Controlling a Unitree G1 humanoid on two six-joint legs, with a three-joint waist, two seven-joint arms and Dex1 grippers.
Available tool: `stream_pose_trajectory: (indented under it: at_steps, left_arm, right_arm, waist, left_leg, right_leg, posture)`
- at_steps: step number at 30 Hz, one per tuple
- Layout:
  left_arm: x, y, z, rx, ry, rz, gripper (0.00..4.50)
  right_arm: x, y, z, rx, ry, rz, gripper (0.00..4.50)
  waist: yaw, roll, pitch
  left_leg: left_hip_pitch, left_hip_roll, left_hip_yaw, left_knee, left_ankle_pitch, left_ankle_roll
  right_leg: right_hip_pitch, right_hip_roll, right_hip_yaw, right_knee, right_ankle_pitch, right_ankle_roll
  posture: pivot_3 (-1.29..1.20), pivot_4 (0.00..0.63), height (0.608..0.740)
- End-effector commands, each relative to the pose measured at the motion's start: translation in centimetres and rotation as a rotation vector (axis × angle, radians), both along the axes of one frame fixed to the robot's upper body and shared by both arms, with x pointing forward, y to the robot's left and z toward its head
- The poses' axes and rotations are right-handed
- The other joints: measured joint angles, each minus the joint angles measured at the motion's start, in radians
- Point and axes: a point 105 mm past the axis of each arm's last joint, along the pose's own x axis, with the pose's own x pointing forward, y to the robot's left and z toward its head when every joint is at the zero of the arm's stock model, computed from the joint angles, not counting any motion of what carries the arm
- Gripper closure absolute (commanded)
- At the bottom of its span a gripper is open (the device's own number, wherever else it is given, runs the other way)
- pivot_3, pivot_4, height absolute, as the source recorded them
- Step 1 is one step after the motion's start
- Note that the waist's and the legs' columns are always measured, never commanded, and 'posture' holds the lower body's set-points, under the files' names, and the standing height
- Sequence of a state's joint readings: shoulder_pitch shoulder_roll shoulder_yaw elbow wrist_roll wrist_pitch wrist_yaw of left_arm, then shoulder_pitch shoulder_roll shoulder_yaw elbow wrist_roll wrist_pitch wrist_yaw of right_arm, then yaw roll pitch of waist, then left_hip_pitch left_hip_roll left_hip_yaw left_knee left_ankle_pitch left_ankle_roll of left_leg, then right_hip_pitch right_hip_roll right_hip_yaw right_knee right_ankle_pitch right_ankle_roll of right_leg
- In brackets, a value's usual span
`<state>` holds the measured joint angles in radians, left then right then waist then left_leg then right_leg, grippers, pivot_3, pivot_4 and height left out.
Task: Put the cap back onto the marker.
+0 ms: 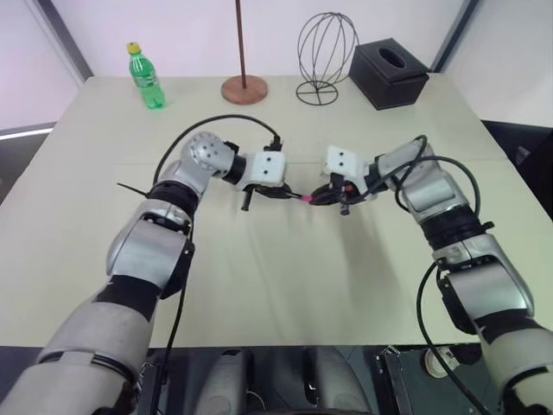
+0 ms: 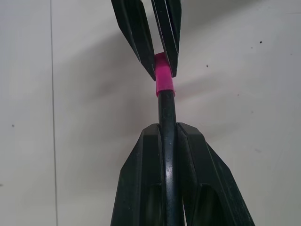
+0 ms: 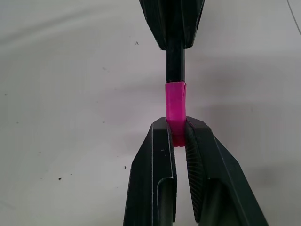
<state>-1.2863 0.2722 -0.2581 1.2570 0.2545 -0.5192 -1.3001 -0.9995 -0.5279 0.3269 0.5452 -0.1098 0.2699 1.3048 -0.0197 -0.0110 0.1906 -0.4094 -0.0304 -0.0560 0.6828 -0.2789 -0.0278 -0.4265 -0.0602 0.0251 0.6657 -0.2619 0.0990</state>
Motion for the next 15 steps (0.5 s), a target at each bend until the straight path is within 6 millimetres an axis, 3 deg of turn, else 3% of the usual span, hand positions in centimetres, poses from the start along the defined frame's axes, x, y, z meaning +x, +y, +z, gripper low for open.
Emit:
stream_pose_trajectory:
  at_steps: [1, 15]
  left_arm:
    - [-1.6, -3.8, 2.1, -0.021, -0.027, -0.160, 4.48]
    - [-2.4, -5.1, 2.5, -0.033, 0.108, -0.169, 4.48]
  right_arm:
    - [0.9, 1.7, 3.1, 0.017, -0.168, 0.016, 4.41]
    - [1.5, 2.1, 4.1, -0.009, -0.246, -0.021, 4.41]
  waist:
    - [0.000, 0.000, 0.000]
    - [-0.001, 0.000, 0.000]
  left_leg:
    - [0.000, 0.000, 0.000, 0.000, 0.000, 0.000]
    - [0.000, 0.000, 0.000, 0.000, 0.000, 0.000]
  right_leg:
    - [0.000, 0.000, 0.000, 0.000, 0.000, 0.000]
    - [0.000, 0.000, 0.000, 0.000, 0.000, 0.000]
  posture:
    - [0.00, 0.150, 0.740]
    - [0.00, 0.150, 0.740]
